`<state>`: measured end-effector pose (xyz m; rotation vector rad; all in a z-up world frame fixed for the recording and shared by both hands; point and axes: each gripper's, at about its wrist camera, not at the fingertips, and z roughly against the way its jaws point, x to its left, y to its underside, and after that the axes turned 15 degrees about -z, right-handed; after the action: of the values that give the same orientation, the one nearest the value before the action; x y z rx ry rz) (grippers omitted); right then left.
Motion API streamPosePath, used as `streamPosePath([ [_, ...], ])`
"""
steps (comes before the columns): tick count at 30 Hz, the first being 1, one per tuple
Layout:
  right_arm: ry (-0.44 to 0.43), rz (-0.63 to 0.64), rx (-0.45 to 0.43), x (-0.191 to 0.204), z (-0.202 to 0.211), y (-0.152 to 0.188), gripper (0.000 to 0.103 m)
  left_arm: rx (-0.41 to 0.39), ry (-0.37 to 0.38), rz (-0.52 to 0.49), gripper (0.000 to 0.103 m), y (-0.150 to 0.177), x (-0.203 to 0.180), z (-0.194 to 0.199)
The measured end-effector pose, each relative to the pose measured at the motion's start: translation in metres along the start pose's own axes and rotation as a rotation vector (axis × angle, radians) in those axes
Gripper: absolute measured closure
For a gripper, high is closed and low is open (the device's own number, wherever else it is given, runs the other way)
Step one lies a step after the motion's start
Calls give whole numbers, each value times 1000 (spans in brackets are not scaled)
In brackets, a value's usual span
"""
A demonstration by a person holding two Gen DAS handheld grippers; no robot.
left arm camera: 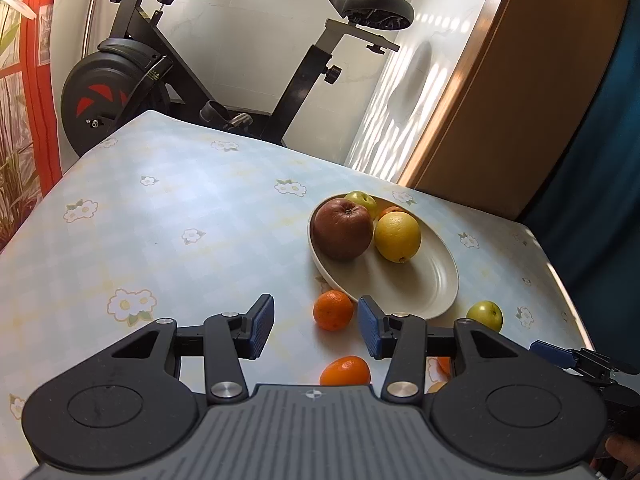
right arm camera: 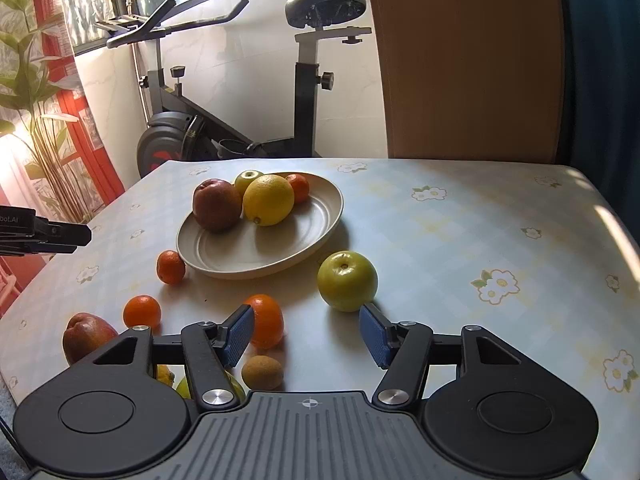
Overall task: Organize fruits
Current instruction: 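Withdraw both tools from the plate toward the loose fruits, then grasp the brown kiwi with the right tool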
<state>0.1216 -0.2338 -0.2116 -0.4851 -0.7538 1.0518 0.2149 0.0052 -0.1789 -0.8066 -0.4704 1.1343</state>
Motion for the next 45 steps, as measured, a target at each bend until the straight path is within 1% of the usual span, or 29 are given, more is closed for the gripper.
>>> streamPosePath([
  [2, -6, -15, -4, -3, 0, 0, 48, -3, 1, -3, 55, 2, -1, 1],
  [5, 0, -4, -2, -3, -1, 3, 48, 0, 5, -8, 55, 5, -3, 1],
  [8, -10, -6, 12, -3, -2, 6, 49, 7, 7, -12, 55, 7, -5, 2],
  [10, -9, 2, 18, -2, -3, 9, 52, 10, 9, -14, 55, 8, -5, 2],
  [12, -13, 3, 34, -2, -5, 12, 58, 12, 13, -19, 55, 8, -7, 2],
  [15, -25, -20, 59, -6, -10, 15, 62, 11, 14, -29, 55, 8, -9, 3],
  [17, -32, -36, 65, -8, -11, 16, 64, 12, 14, -33, 55, 8, -9, 3],
  [24, -53, -38, 55, -6, -7, 14, 64, 18, 16, -35, 55, 7, -9, 3],
  [36, -121, 42, 66, 24, 3, 15, 64, 33, 28, -69, 55, 10, -16, 5],
  [45, -117, 48, 95, 26, 0, 21, 64, 46, 30, -59, 55, 14, -14, 4],
])
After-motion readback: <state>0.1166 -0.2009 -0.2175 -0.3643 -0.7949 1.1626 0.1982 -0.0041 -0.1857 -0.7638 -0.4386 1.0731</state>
